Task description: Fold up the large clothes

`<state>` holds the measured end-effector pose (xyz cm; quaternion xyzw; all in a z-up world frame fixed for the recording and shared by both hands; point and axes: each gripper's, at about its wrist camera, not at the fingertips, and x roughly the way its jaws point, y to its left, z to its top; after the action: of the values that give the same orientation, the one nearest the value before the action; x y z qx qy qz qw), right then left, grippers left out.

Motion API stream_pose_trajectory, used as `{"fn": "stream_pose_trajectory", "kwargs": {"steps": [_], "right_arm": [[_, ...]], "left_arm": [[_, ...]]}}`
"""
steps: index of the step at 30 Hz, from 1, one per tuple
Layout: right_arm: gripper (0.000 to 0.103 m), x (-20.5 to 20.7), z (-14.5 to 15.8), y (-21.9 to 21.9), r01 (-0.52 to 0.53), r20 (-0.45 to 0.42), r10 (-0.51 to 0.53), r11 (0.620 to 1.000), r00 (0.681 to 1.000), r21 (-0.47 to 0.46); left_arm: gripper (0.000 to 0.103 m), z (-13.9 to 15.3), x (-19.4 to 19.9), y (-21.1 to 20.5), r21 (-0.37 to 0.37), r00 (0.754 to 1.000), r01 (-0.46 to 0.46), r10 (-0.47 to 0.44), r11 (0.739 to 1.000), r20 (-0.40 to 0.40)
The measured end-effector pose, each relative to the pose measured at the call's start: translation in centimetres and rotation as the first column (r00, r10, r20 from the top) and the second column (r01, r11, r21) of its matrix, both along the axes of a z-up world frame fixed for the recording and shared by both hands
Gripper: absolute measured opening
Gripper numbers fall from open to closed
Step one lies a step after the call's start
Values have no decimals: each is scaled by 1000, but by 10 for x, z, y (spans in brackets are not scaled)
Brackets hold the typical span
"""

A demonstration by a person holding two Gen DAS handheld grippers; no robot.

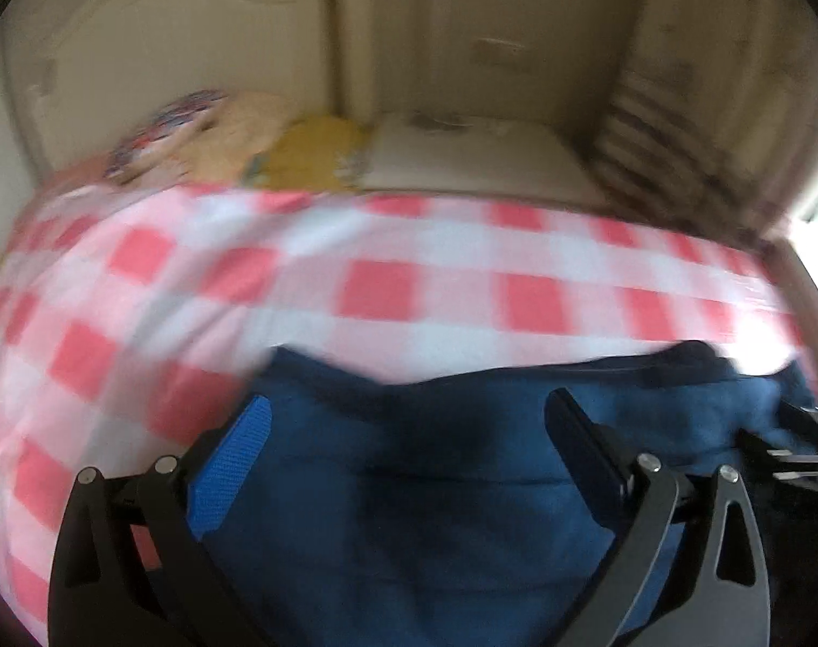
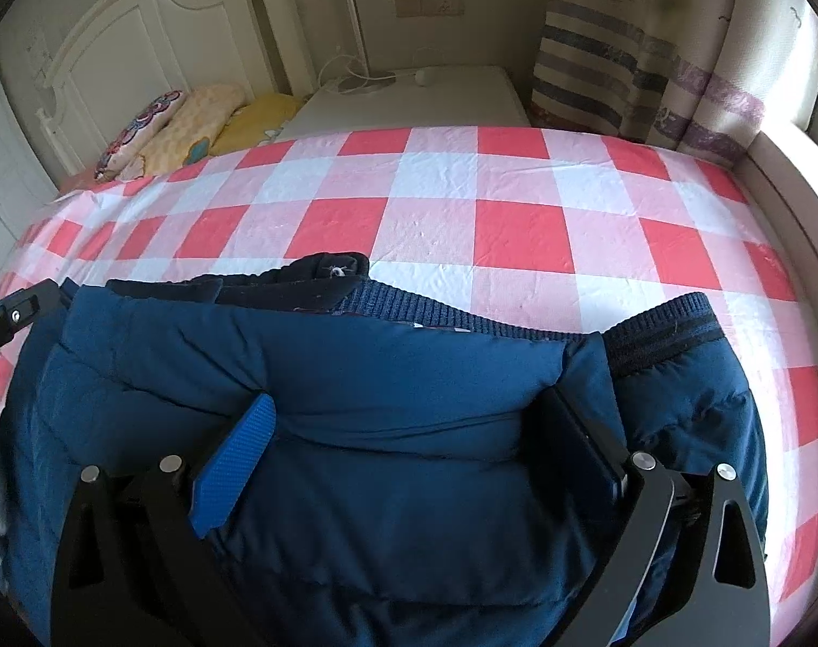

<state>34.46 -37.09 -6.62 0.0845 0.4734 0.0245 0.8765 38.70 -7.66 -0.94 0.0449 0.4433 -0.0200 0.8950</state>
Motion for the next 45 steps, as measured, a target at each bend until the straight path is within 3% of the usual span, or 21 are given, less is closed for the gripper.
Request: {"fn": "stream_pose_trajectory", "kwargs": {"steps": [1,2,4,11,15,19,20,22,25,28,32,34,36,37,42,45], "right_arm": [[95,0,0,-1,-3,-1,3,1000,1000,10],[96,0,0,-1,-3,-1,3,1000,1000,16],[96,0,0,-1,-2,3,2,1000,1000,23],[95,-7,11,11,22,18,-21,997,1000,-75],[95,-21,44,28,10,137,-7,1000,991,-19],[96,-15,63,72,-68,227,98,988,969,-139],[96,-7,54,86,-112,195,146,978,970,-176],[98,15,13,111,-219,-1,226,944,974,-248],[98,18,14,114,-218,-1,226,937,974,-274],[96,9,28,102,-214,21,225,946,974,-244],[97,-15,43,41,-46,94,67,975,993,-216],[97,-22,28,3,50,58,-37,972,998,-228],[97,-22,8,-26,77,-6,-78,992,997,-102],[97,-24,5,-36,90,5,-89,995,996,-32],[99,-19,2,-28,83,8,-83,993,997,-83],[99,-23,0,-30,87,13,-86,995,996,-44]], "left_arm": [[101,-24,5,12,8,998,-33,33,999,-60],[101,-35,10,22,-63,993,-44,37,997,-114],[101,-32,11,37,-148,992,-89,74,985,-105],[101,-29,6,29,-82,995,-96,92,992,-46],[101,-28,5,30,-85,995,-99,95,991,-43],[101,-28,3,28,-86,995,-99,96,991,-42],[101,-28,3,28,-87,994,-100,96,991,-43],[101,-27,1,29,-98,995,-99,96,990,-40],[101,-28,2,31,-107,994,-103,99,989,-46],[101,-30,3,31,-105,994,-104,100,989,-44],[101,-30,4,31,-107,994,-105,101,989,-44],[101,-30,4,31,-107,994,-104,100,989,-44],[101,-30,4,31,-115,994,-103,99,988,-45],[101,-30,4,31,-116,994,-104,100,988,-43],[101,-29,6,31,-107,993,-104,97,989,-63],[99,-4,-18,28,-100,992,-122,123,988,7]]}}
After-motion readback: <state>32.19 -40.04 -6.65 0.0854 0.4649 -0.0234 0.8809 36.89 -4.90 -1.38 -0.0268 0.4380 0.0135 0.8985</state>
